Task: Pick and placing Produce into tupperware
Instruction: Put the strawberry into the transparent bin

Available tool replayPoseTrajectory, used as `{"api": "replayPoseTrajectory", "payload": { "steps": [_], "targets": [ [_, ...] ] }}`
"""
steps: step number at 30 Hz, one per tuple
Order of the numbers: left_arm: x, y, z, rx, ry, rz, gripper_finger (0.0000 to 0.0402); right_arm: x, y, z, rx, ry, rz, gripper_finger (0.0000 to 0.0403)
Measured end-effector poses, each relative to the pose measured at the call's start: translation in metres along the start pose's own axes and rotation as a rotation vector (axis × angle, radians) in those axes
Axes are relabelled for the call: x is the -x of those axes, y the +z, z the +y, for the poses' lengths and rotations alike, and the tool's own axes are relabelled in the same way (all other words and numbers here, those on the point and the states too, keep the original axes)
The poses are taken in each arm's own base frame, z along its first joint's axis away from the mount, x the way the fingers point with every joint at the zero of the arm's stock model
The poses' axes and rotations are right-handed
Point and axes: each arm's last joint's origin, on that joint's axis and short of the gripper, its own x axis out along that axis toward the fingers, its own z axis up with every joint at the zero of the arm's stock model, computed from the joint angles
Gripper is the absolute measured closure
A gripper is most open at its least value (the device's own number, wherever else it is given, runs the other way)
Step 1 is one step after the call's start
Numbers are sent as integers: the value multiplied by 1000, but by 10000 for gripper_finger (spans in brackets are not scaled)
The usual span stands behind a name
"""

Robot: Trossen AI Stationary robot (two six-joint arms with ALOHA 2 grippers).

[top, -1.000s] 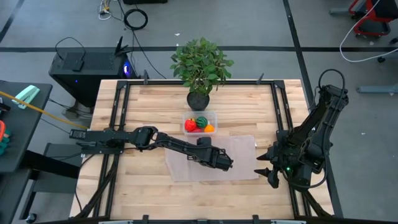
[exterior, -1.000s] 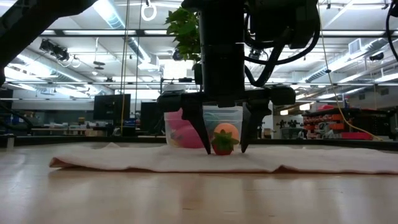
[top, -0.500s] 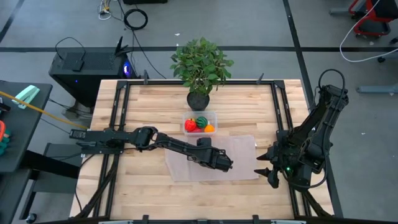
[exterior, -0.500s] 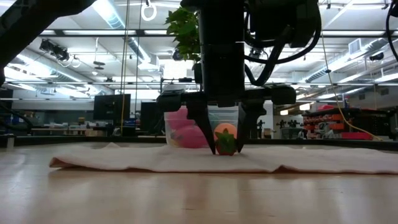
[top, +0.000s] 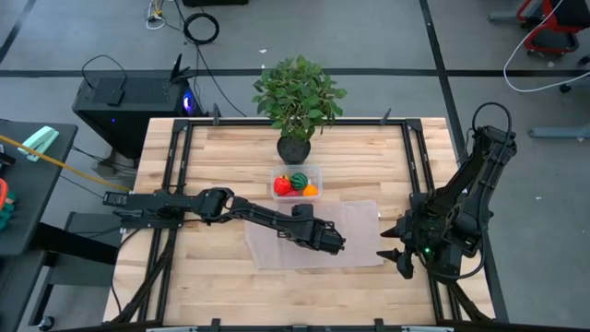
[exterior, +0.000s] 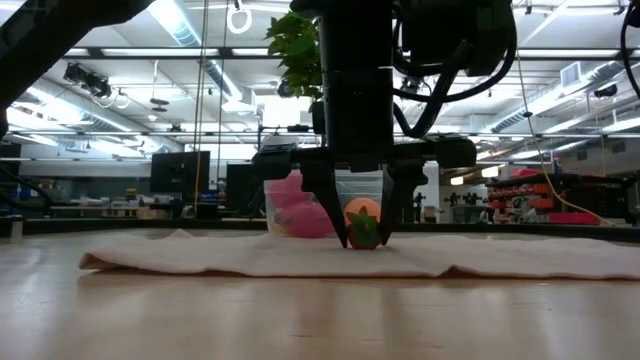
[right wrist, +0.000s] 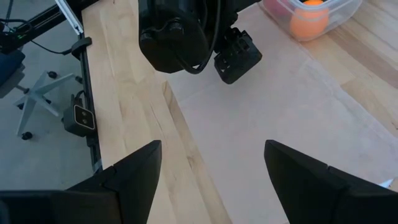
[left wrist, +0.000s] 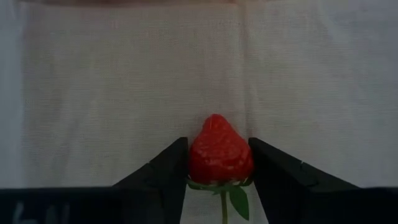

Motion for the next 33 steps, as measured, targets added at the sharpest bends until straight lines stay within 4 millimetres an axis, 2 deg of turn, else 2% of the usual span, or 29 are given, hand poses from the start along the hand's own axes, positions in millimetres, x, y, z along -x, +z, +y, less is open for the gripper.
{"api": "replayPoseTrajectory", "payload": {
  "steps": [7,15,22,25,33],
  "targets": [
    [11,5,-1,7,-30,-35,243,0,0,0,1,0,0,115],
    [32,14,-3,14,-94,-102,222,0,0,0,0,0,0,115],
    [71,16,-13,31,-223,-200,244,0,0,0,-3,0,0,115],
    [81,17,-16,-14,-253,-250,261,0,0,0,-3,0,0,115],
    [80,25,-19,-103,-242,-230,293,0,0,0,-3,0,0,115]
  ]
}}
